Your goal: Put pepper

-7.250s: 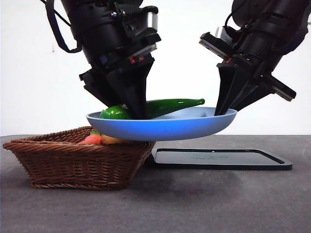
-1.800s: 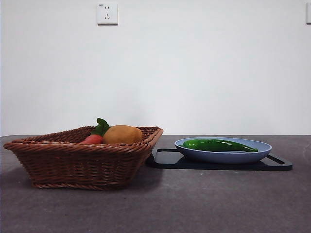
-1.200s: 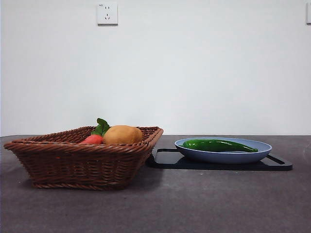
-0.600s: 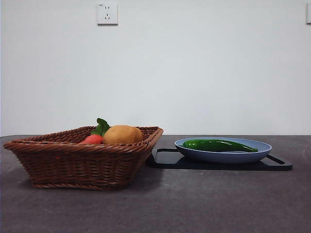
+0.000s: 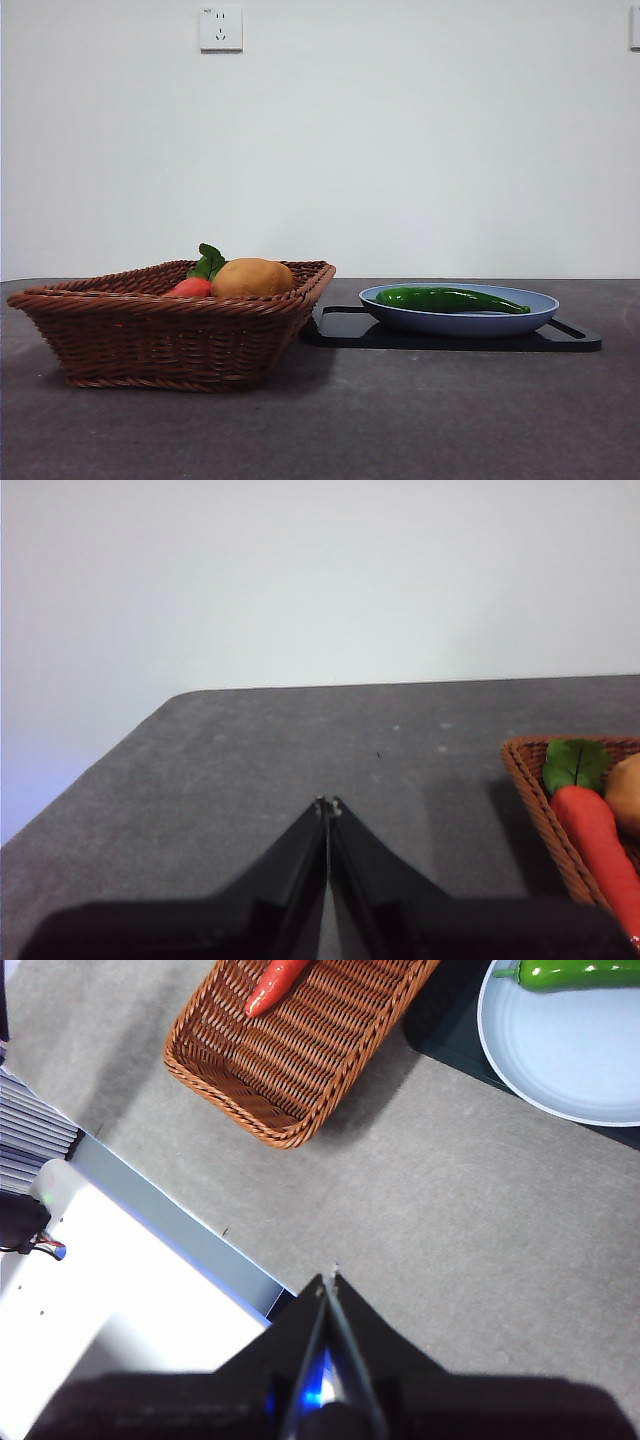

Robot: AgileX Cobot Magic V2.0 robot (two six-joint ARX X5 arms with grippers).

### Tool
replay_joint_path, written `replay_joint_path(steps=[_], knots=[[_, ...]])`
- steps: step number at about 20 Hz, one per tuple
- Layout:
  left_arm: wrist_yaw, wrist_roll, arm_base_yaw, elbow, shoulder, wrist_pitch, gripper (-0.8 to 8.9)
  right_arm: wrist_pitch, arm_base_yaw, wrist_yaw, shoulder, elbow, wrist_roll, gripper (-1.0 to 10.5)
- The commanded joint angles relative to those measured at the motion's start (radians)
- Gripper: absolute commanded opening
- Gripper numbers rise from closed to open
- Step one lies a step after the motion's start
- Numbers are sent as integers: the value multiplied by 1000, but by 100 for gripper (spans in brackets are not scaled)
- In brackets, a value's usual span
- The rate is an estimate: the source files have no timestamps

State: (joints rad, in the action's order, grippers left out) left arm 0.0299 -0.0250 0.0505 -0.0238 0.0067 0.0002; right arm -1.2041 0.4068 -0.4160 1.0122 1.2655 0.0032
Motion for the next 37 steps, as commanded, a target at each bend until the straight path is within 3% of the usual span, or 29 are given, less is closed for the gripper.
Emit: replay_joint_path(steps=[1, 7, 21, 22, 23, 25, 27, 29, 33, 37], knots=[[-7, 14, 4, 5, -5, -41, 8, 6, 6, 2, 8, 18, 3, 11], [-9, 51, 3, 5, -5, -193, 8, 6, 6, 3, 8, 18, 3, 11], [-8, 51, 3, 5, -5, -191, 8, 6, 6, 3, 8, 18, 2, 11], [-8, 51, 3, 5, -5, -191, 8, 6, 6, 3, 8, 18, -5, 11], [-8, 51, 3, 5, -5, -191, 8, 23, -3, 19, 1, 18, -62, 11], [-8, 51, 3, 5, -5, -190, 8, 132, -60, 84, -49, 3, -92, 11], [-8, 51, 3, 5, -5, -190, 8, 333, -130, 45, -136, -69, -67, 11], [-8, 51, 3, 5, -5, -190, 8, 522, -195, 24, -241, -202, -19, 11], [-8, 51, 3, 5, -5, -190, 8, 856, -322, 35, -462, -543, -4, 11], [-8, 51, 3, 5, -5, -189, 8, 1076, -358, 148, -632, -803, 33, 11]])
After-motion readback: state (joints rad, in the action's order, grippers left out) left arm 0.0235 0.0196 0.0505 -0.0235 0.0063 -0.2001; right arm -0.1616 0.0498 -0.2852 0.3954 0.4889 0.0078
